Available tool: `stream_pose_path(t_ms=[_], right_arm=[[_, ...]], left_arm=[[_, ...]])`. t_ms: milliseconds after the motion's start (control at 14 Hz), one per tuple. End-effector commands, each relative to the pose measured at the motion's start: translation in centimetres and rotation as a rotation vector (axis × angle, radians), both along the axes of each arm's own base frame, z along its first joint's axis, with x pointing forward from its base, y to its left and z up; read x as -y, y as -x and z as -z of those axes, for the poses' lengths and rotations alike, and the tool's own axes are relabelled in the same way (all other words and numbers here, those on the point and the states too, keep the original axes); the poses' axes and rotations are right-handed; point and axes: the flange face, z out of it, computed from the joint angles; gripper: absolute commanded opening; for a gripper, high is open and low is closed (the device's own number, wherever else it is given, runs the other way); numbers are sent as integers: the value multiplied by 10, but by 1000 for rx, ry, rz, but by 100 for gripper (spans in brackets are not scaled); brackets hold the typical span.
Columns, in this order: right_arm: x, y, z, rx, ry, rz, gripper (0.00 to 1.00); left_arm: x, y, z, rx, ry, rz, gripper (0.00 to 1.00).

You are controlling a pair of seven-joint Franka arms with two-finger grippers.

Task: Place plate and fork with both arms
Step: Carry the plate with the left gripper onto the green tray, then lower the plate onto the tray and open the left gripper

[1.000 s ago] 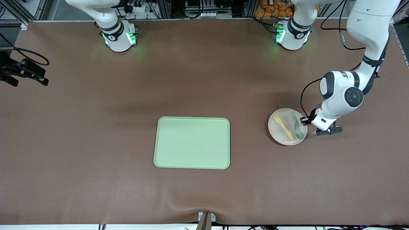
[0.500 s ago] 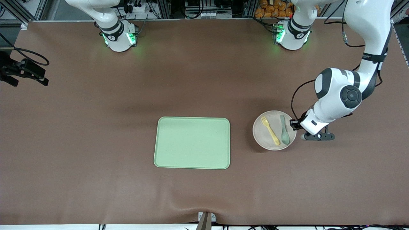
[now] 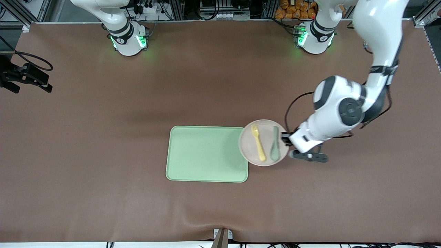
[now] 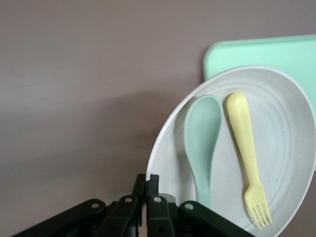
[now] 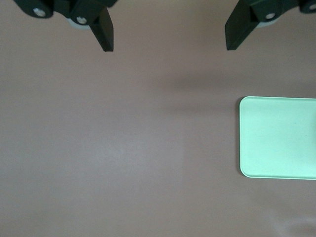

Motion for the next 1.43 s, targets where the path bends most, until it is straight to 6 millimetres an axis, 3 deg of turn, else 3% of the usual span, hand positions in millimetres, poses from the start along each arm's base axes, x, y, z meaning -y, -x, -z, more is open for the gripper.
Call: stream_pose_path(t_ms=[0,214,500,714,1357], right_arm=[[2,-1,-2,0,-12,-2,100],[3,-1,-2,-2,-12,-1,100],[3,-2,0,-5,-12,-2,100],[3,-3,1,-5,-12,-2,100],[5,-4,4,-14,-12,1,100]], left_arm=[[58,-16,22,-8,48,21,0],[86,-19,38,38,86,44,0],[110,-16,75,74,120,46,0],[117,-24,90,93,149,31,0],[126,-8,131,17,151,25,0]])
